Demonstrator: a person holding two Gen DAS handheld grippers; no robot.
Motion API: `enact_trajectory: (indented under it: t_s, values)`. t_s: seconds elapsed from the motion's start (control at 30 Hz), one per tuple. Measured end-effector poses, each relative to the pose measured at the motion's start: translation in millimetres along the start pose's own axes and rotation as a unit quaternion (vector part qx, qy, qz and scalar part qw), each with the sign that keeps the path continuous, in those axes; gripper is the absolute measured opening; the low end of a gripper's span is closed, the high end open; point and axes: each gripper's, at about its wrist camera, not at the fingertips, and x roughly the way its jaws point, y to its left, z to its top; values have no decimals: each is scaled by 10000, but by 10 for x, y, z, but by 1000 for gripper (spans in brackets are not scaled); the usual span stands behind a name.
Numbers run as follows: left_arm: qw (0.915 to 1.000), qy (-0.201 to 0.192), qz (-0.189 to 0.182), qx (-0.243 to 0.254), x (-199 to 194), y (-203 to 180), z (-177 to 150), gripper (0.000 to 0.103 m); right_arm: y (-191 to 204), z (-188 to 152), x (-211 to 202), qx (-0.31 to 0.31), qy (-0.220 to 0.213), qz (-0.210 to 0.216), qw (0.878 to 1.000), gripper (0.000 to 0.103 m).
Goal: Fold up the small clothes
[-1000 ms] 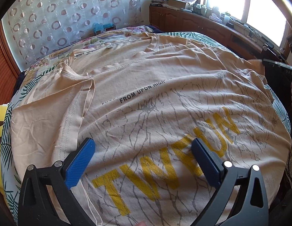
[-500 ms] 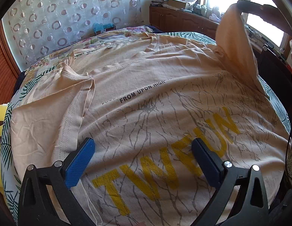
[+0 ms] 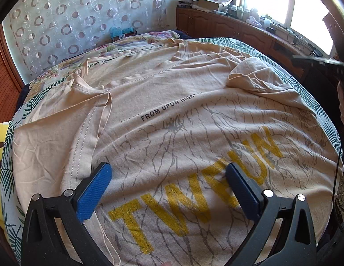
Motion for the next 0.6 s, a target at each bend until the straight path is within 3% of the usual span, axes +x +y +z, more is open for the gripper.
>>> enact_trajectory:
  t_s: [0.3, 0.43, 0.5, 0.53, 0.6]
  values:
    - [10000, 0, -2, 0, 0, 2, 1, 102, -167, -292, 28, 591, 605, 7, 9964, 39]
    - [10000, 0, -3, 0, 1, 2, 3, 103, -254, -302, 51, 753, 644, 159, 9950, 39]
    - [10000, -1, -4, 0, 0, 2, 1, 103, -195, -288, 45, 668, 675, 264, 9951, 24]
    - [10000, -1, -3, 0, 0, 1, 1, 103, -173, -291, 46, 625, 690, 345, 9951, 8]
    - [10000, -1, -3, 0, 0, 1, 0, 103, -118, -292, 14, 459, 591, 458, 9961, 4]
